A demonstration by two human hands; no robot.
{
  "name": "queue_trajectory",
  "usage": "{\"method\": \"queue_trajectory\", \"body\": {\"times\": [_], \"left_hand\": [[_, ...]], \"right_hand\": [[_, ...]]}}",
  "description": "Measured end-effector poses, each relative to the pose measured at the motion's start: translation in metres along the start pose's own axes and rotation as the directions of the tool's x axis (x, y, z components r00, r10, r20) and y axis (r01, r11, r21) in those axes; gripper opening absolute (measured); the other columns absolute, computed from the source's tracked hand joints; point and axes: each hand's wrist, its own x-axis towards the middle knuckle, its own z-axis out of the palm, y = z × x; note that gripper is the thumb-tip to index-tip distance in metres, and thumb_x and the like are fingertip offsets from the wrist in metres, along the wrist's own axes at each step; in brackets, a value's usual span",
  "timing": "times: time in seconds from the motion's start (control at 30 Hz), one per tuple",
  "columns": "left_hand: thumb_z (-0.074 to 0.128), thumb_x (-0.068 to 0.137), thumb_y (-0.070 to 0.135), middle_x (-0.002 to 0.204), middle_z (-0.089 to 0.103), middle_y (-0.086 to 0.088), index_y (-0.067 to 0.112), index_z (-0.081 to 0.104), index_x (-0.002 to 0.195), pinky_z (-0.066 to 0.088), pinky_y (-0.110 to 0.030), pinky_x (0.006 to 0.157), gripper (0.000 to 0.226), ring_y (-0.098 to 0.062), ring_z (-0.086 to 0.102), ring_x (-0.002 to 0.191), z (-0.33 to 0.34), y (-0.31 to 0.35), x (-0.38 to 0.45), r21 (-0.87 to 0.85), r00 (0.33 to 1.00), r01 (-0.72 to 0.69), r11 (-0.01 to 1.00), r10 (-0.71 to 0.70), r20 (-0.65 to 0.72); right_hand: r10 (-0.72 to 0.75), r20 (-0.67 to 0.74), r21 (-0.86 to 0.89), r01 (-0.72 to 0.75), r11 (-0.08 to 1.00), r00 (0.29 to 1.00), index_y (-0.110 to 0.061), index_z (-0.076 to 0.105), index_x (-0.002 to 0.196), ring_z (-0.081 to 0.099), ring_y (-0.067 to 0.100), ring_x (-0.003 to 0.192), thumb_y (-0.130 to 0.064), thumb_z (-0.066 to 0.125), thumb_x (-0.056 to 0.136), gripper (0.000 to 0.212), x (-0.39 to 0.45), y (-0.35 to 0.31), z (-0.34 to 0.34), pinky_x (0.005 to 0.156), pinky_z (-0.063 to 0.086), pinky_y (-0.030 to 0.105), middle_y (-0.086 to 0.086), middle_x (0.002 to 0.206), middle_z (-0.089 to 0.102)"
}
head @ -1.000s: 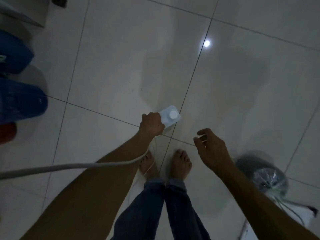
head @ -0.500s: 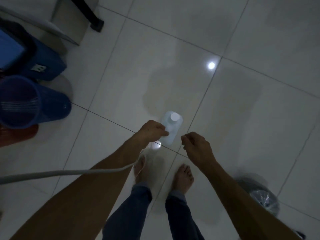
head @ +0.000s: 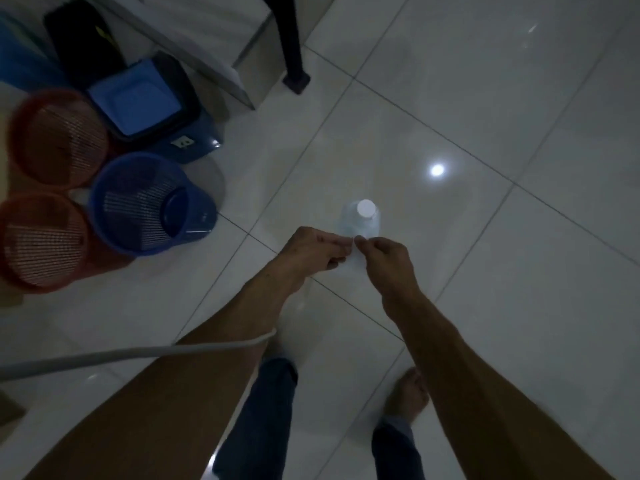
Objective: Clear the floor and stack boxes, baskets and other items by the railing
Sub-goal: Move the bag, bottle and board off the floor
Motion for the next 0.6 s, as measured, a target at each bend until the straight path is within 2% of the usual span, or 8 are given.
{"method": "queue_trajectory", "body": {"times": [0.13, 0.23, 0.33, 0.4, 0.53, 0.6], "left_hand": [[0.073, 0.089, 0.010, 0.109, 0.074, -0.011, 0.009, 0.074, 0.115, 0.057, -0.034, 0.092, 0.026, -0.022, 0.070, 0.101, -0.088, -0.003, 0.002, -0.020, 1.000, -0.010, 1.000, 0.010, 0.021], [0.072, 0.091, 0.021, 0.109, 0.073, -0.004, 0.016, 0.073, 0.118, 0.055, -0.030, 0.089, 0.027, -0.016, 0.067, 0.097, -0.155, -0.009, 0.009, 0.016, 0.996, -0.086, 0.996, 0.086, -0.038], [0.067, 0.095, 0.027, 0.102, 0.071, 0.008, 0.020, 0.074, 0.110, 0.053, -0.015, 0.080, 0.018, -0.009, 0.066, 0.094, -0.215, -0.017, 0.019, 0.135, 0.973, -0.161, 0.978, 0.180, -0.145], [0.065, 0.096, 0.028, 0.101, 0.070, 0.008, 0.019, 0.073, 0.108, 0.047, -0.008, 0.070, 0.017, -0.007, 0.064, 0.093, -0.249, -0.026, 0.025, 0.217, 0.949, -0.166, 0.962, 0.215, -0.230], [0.064, 0.096, 0.029, 0.113, 0.067, 0.002, 0.018, 0.069, 0.117, 0.045, -0.019, 0.080, 0.024, -0.009, 0.058, 0.095, -0.292, -0.048, 0.041, 0.321, 0.936, -0.092, 0.943, 0.192, -0.295], [0.064, 0.096, 0.030, 0.119, 0.066, 0.000, 0.018, 0.065, 0.122, 0.044, -0.022, 0.080, 0.029, -0.011, 0.056, 0.096, -0.306, -0.058, 0.052, 0.370, 0.934, -0.050, 0.928, 0.174, -0.311]], "right_hand": [[0.041, 0.020, -0.034, -0.040, 0.999, 0.999, -0.003, 0.072, 0.096, 0.065, 0.027, 0.092, -0.033, 0.062, 0.096, 0.031, 0.005, -0.042, 0.074, 0.082, 0.051, 0.035, 0.015, 0.097, 0.071], [0.077, 0.037, -0.039, -0.075, 0.996, 0.996, -0.014, 0.071, 0.089, 0.066, 0.028, 0.096, -0.034, 0.063, 0.096, 0.022, 0.016, -0.072, 0.127, 0.092, 0.054, 0.044, 0.009, 0.098, 0.071], [0.096, 0.051, -0.066, -0.093, 0.993, 0.994, -0.017, 0.067, 0.082, 0.063, 0.025, 0.091, -0.032, 0.062, 0.096, 0.021, 0.030, -0.098, 0.171, 0.090, 0.051, 0.039, 0.004, 0.087, 0.066], [0.121, 0.060, -0.043, -0.119, 0.992, 0.991, -0.011, 0.068, 0.089, 0.059, 0.024, 0.087, -0.030, 0.063, 0.097, 0.022, 0.042, -0.113, 0.200, 0.086, 0.049, 0.036, 0.004, 0.084, 0.062], [0.199, 0.094, 0.046, -0.204, 0.978, 0.975, -0.011, 0.065, 0.100, 0.058, 0.026, 0.097, -0.030, 0.067, 0.095, 0.020, 0.075, -0.134, 0.250, 0.100, 0.052, 0.044, 0.006, 0.094, 0.061], [0.280, 0.133, 0.139, -0.298, 0.944, 0.951, -0.014, 0.063, 0.106, 0.055, 0.024, 0.101, -0.027, 0.070, 0.093, 0.020, 0.090, -0.143, 0.274, 0.096, 0.055, 0.041, 0.006, 0.101, 0.059]]}}
